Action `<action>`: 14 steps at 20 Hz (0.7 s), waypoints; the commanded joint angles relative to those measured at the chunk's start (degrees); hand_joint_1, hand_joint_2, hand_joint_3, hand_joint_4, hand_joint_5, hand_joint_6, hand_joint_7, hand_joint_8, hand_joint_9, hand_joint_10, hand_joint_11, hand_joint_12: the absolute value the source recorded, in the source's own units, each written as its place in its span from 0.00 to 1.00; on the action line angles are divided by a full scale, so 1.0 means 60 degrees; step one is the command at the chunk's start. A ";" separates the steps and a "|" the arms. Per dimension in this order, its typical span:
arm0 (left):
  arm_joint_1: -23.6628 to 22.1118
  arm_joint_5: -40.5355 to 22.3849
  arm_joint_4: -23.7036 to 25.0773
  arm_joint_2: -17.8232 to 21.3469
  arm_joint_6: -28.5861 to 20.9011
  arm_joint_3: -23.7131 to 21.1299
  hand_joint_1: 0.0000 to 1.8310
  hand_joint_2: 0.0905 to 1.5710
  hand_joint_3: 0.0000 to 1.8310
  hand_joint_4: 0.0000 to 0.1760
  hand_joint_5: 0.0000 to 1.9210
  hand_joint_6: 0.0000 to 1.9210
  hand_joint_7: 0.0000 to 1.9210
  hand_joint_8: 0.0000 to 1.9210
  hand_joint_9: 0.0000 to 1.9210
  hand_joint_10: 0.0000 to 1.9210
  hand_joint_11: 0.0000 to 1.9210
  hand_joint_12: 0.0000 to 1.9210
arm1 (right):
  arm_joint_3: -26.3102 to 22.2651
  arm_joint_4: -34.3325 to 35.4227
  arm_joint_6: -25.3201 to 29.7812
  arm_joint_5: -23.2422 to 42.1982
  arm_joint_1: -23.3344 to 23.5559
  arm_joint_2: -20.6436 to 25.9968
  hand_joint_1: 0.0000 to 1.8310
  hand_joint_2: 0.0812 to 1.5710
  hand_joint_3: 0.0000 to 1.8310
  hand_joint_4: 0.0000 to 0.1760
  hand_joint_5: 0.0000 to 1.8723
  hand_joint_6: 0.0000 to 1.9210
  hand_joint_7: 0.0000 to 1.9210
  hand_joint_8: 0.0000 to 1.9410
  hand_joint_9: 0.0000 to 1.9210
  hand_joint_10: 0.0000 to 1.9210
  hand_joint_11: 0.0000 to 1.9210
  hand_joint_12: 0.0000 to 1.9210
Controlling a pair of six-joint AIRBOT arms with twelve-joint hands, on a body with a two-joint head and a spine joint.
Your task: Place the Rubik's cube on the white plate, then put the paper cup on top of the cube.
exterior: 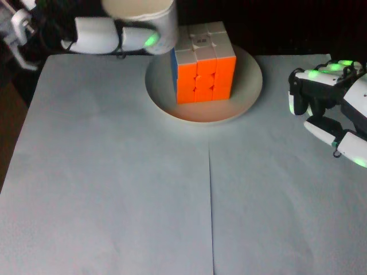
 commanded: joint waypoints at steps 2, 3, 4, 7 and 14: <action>-0.0427 -0.0919 -0.0249 -0.0263 -0.0370 0.0370 0.67 0.72 0.00 0.00 0.18 0.61 0.11 0.71 0.09 0.84 0.05 1.00 | 0.0045 -0.0066 0.0012 0.1172 0.0012 -0.0021 0.57 0.88 0.00 0.00 0.23 0.87 0.31 0.90 0.24 0.98 0.24 1.00; -0.0576 -0.0767 -0.0208 -0.0404 -0.0469 0.0523 0.70 0.73 0.00 0.00 0.16 0.67 0.10 0.71 0.06 0.81 0.00 1.00 | 0.0046 -0.0063 0.0012 0.1172 0.0004 -0.0029 0.59 0.88 0.00 0.00 0.22 0.86 0.33 0.90 0.27 0.98 0.28 1.00; -0.0754 -0.0600 -0.0113 -0.0579 -0.0567 0.0692 0.71 0.74 0.00 0.00 0.16 0.67 0.11 0.71 0.07 0.81 0.01 1.00 | 0.0046 -0.0059 0.0012 0.1172 -0.0007 -0.0031 0.59 0.88 0.00 0.00 0.22 0.87 0.33 0.89 0.27 0.98 0.29 1.00; -0.0949 -0.0136 -0.0045 -0.1260 -0.1152 0.1367 0.63 0.71 0.00 0.00 0.09 0.79 0.06 0.77 0.09 0.83 0.14 0.97 | 0.0054 -0.0053 0.0012 0.1172 -0.0024 -0.0057 0.56 0.89 0.00 0.00 0.21 0.91 0.30 0.90 0.24 1.00 0.25 1.00; -0.1226 0.1176 0.0402 -0.2085 -0.1570 0.2186 0.65 0.72 0.00 0.00 0.12 0.76 0.11 0.55 0.14 0.67 0.18 0.86 | 0.0068 0.0002 0.0012 0.1171 -0.0081 -0.0111 0.57 0.89 0.00 0.00 0.20 0.89 0.32 0.90 0.28 0.99 0.30 1.00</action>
